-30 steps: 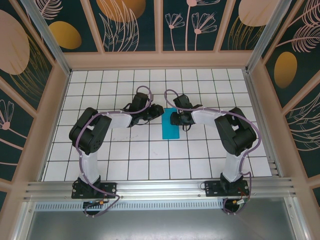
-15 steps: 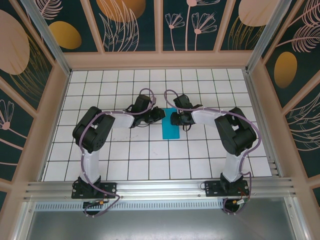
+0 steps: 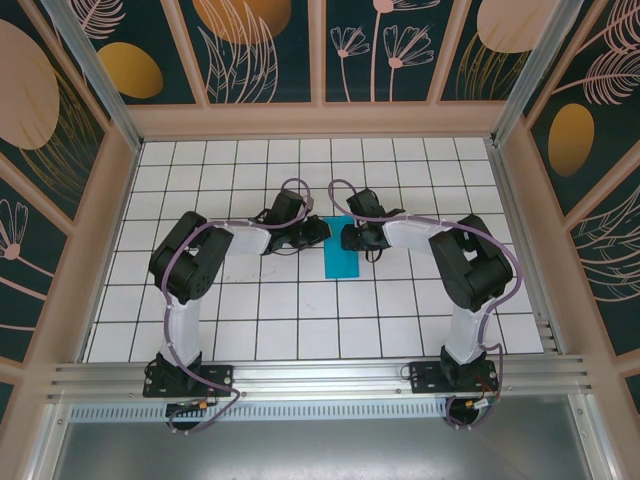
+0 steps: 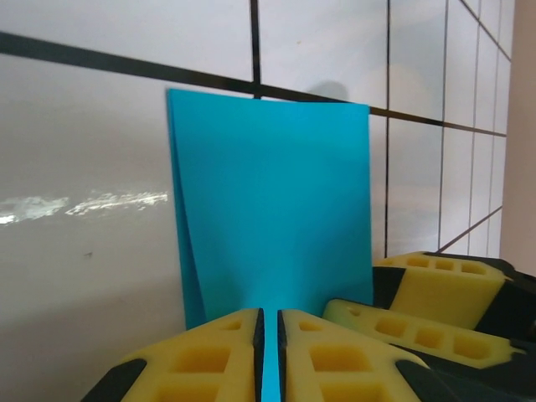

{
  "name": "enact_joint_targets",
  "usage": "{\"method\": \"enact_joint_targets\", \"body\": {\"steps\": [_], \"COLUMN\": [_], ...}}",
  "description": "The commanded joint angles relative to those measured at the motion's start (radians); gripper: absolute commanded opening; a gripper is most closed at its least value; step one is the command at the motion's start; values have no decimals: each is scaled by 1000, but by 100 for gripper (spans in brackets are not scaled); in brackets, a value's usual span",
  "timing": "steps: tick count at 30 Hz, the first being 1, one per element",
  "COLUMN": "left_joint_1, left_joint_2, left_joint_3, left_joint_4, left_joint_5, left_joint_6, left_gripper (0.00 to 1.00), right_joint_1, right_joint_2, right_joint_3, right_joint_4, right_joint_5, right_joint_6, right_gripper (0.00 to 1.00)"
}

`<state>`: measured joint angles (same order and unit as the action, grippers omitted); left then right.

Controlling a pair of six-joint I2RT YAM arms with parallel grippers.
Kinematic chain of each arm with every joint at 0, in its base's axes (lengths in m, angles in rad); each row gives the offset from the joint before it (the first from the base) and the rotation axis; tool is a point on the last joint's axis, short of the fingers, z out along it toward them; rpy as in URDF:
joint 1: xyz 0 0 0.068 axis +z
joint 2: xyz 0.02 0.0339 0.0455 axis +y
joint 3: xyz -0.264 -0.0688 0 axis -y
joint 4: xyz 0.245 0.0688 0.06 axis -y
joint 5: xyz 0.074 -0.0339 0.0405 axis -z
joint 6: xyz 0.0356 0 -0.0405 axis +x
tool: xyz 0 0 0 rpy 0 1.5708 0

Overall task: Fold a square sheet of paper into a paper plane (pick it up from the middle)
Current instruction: Hold the square sheet of paper at the center of the table.

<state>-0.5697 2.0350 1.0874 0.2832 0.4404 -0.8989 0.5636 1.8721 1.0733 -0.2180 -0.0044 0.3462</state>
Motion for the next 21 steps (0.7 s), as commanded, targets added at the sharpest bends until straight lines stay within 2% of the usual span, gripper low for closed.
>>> {"method": "enact_joint_targets", "body": {"steps": [1, 21], "left_joint_1": [-3, -3], "left_joint_2": [24, 45], "left_joint_3": [28, 49], "left_joint_4": [-29, -77], "left_joint_5": [-2, -16], "left_joint_6": [23, 35], "left_gripper": [17, 15], "right_joint_1": [-10, -11], "right_joint_2": [122, 136], "right_joint_3": [-41, -39], "right_joint_4": [-43, -44], "right_joint_5": [6, 13], "right_joint_6": [2, -32], "right_gripper": [44, 42]}}
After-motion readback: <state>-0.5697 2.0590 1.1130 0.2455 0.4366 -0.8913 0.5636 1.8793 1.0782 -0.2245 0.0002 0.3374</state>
